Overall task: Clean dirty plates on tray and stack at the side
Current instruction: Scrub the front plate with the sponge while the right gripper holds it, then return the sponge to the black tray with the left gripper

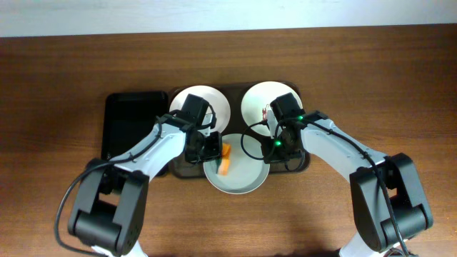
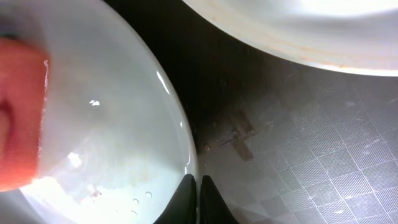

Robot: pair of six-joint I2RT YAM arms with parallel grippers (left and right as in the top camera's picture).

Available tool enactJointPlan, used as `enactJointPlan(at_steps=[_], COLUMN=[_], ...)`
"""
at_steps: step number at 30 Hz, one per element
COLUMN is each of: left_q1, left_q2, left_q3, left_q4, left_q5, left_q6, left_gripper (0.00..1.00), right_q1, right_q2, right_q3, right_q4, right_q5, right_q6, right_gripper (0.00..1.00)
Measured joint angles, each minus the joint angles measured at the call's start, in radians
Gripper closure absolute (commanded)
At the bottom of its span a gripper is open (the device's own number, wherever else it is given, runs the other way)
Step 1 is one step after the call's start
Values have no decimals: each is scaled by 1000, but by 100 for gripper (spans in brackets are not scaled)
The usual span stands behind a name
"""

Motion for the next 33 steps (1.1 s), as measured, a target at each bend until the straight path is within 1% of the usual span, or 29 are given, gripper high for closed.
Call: enactJointPlan(at_steps=[3, 7, 10, 14, 16, 19, 27, 30, 33], left_q1=[0, 0, 0, 0, 0, 0, 5, 33, 105], left_q2=[-63, -135, -164, -179, -180, -180, -196, -204, -204], left_q3=[0, 18, 47, 54, 55, 55, 63, 63, 63], left_q4=[-8, 5, 20, 77, 100, 98, 10, -7, -19], left_q5=[-74, -111, -119, -130, -159, -258, -690, -758, -767], left_q6=[69, 164, 216, 271, 292, 307, 323, 326, 326], left_gripper=[100, 100, 100, 100, 100, 100, 100, 100, 100], right_q1=[0, 0, 0, 0, 0, 0, 0, 0, 0], right_q2=[0, 0, 0, 0, 0, 0, 0, 0, 0], right_q3=[1, 2, 2, 2, 2, 2, 2, 2, 2], right_q4=[-1, -2, -1, -1, -1, -1, -1, -1, -1], right_q5=[3, 4, 8, 11, 11, 11, 11, 11, 11], right_q6=[0, 0, 0, 0, 0, 0, 0, 0, 0], right_gripper=[96, 96, 96, 96, 96, 96, 96, 96, 96])
